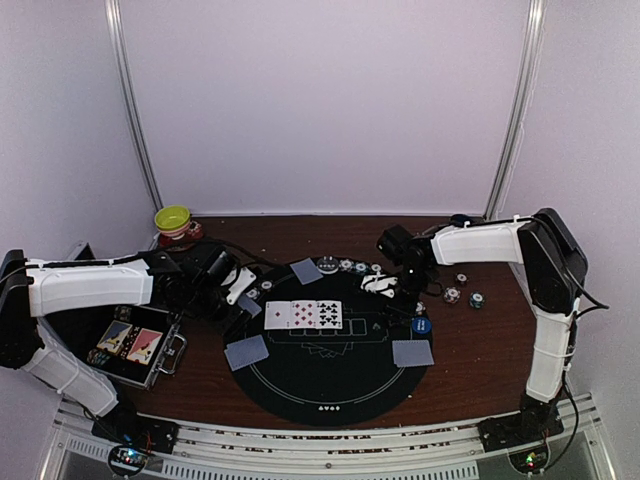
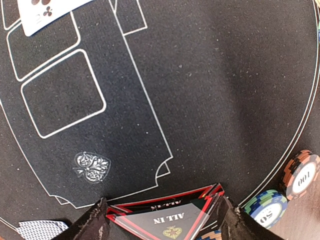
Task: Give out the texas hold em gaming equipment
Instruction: Place the all-in button in the small blind area.
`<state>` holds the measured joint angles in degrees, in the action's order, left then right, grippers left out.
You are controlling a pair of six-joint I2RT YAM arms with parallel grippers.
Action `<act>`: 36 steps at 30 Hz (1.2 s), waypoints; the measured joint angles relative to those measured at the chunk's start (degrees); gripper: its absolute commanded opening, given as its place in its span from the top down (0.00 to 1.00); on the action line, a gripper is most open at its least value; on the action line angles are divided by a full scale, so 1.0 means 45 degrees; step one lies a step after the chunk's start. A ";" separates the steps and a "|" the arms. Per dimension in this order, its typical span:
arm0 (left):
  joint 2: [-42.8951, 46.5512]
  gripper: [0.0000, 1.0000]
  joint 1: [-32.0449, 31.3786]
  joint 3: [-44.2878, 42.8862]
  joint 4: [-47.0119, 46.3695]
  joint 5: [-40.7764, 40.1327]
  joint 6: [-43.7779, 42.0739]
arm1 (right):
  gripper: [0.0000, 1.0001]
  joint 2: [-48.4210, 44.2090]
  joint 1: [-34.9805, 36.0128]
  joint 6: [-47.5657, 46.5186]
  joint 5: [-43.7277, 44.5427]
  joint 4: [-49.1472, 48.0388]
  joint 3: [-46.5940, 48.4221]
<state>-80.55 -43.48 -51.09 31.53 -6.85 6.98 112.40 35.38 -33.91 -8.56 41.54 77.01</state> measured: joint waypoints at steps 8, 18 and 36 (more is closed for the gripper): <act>0.0000 0.35 0.0000 0.0000 0.0000 0.0005 0.0000 | 0.18 -0.0024 0.0000 -0.0058 0.0306 0.0068 0.0073; 0.0000 0.35 0.0000 0.0000 0.0005 0.0005 -0.0005 | 0.10 -0.0471 0.0214 0.0291 0.0471 0.0831 0.1394; -0.0029 0.33 -0.0282 -0.0010 0.0000 0.0481 -0.0199 | 0.13 -0.0364 0.0991 0.5571 -0.5799 -0.0330 0.4566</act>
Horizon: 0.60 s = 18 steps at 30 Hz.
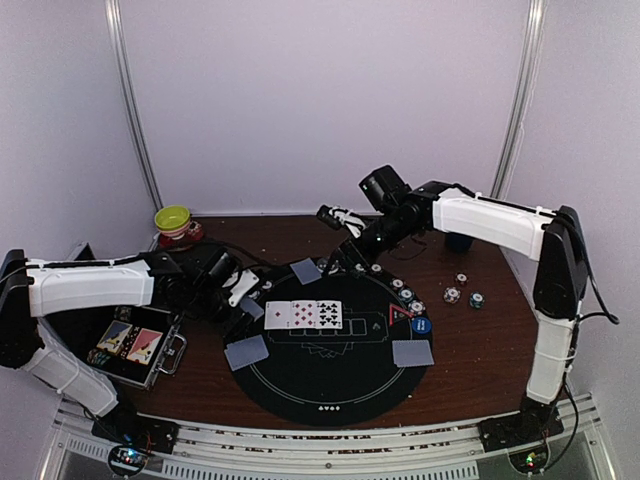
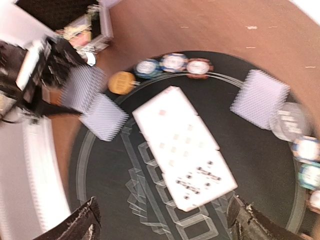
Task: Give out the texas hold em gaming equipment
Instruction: Place the all-in button in the small blind area, then pick up the poker card from the face-down deck piles.
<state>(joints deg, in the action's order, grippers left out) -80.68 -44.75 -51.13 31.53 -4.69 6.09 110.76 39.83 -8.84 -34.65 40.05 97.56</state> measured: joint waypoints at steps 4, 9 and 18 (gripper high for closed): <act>-0.0272 0.33 -0.0894 -0.0253 0.0053 0.0049 -0.0165 | 0.18 0.1020 0.0000 0.1248 -0.2234 -0.0656 -0.0019; -0.0889 0.33 -0.2098 -0.1054 0.0053 0.0107 -0.0413 | 0.20 0.1734 0.0015 0.2744 -0.4391 -0.1787 -0.0928; -0.1617 0.33 -0.2676 -0.1821 0.0068 0.0180 -0.0622 | 0.24 0.1734 0.0243 0.4906 -0.6586 -0.4085 -0.2424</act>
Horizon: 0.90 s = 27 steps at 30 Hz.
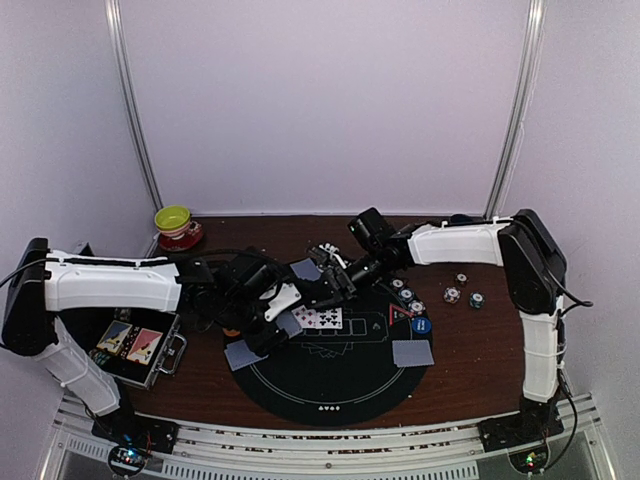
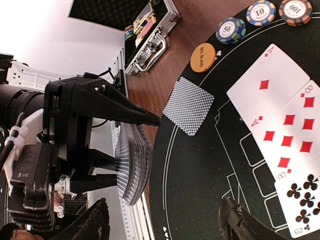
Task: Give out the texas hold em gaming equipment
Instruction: Pick up the poker card from the face-down deck piles.
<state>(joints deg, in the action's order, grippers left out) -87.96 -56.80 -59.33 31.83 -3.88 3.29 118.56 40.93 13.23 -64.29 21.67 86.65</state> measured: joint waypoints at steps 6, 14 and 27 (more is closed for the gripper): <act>-0.0136 0.33 -0.0185 -0.0257 0.0015 0.0015 -0.0029 | 0.24 0.0015 0.0432 0.0709 -0.0651 -0.0704 -0.0170; -0.0185 0.34 -0.0325 -0.0539 0.0092 -0.0034 -0.0010 | 0.25 0.0539 0.0850 0.0855 -0.0996 -0.0724 -0.0170; -0.0389 0.34 -0.0651 -0.0675 0.0063 0.0024 -0.0044 | 0.31 0.0981 0.1326 0.1486 -0.1413 -0.1083 -0.0087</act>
<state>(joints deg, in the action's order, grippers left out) -89.71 -59.72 -62.37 32.12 -3.77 3.09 122.98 46.89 19.92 -70.65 16.80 86.26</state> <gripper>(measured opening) 0.661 0.718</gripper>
